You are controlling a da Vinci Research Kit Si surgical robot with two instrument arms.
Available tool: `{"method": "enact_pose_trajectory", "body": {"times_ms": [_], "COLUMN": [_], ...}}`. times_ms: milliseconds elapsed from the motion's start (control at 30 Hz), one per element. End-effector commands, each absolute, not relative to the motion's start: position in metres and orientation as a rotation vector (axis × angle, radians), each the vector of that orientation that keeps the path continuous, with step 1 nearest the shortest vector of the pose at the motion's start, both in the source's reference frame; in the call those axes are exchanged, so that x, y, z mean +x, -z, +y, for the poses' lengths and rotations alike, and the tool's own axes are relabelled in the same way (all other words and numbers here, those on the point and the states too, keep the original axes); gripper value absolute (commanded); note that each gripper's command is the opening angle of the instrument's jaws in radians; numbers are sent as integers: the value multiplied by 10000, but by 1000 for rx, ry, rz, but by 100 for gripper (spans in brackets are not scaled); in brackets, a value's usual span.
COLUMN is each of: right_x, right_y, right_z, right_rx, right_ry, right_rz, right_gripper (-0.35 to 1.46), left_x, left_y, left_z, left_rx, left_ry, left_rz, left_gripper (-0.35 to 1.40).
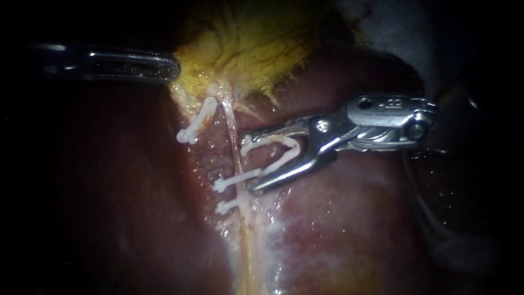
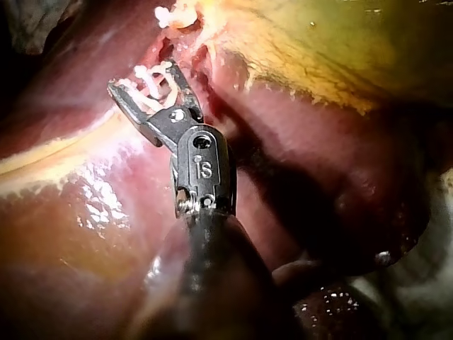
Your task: Clipping third clip right tube
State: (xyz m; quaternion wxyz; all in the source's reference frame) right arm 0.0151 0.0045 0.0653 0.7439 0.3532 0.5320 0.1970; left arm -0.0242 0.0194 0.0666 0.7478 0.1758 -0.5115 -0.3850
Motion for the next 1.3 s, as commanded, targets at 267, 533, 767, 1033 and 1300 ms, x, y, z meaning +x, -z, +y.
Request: {"method": "enact_pose_trajectory", "body": {"times_ms": [267,533,767,1033,1300], "right_x": [155,173,196,205,212], "right_y": [-705,-735,-735,-728,-719], "right_z": [53,53,52,47,52], "right_rx": [810,971,1078,1148,1160], "right_ry": [-473,-544,-586,-604,-658], "right_rz": [1142,1218,1308,1395,1380], "right_gripper": [53,53,53,51,40], "left_x": [-242,-243,-244,-244,-244], "left_y": [-664,-664,-664,-664,-664], "left_z": [193,193,193,193,193], "left_rx": [383,383,382,382,382], "left_ry": [843,844,845,845,844], "left_rz": [-1119,-1119,-1118,-1118,-1118], "left_gripper": [-35,-35,-35,-35,-35]}}
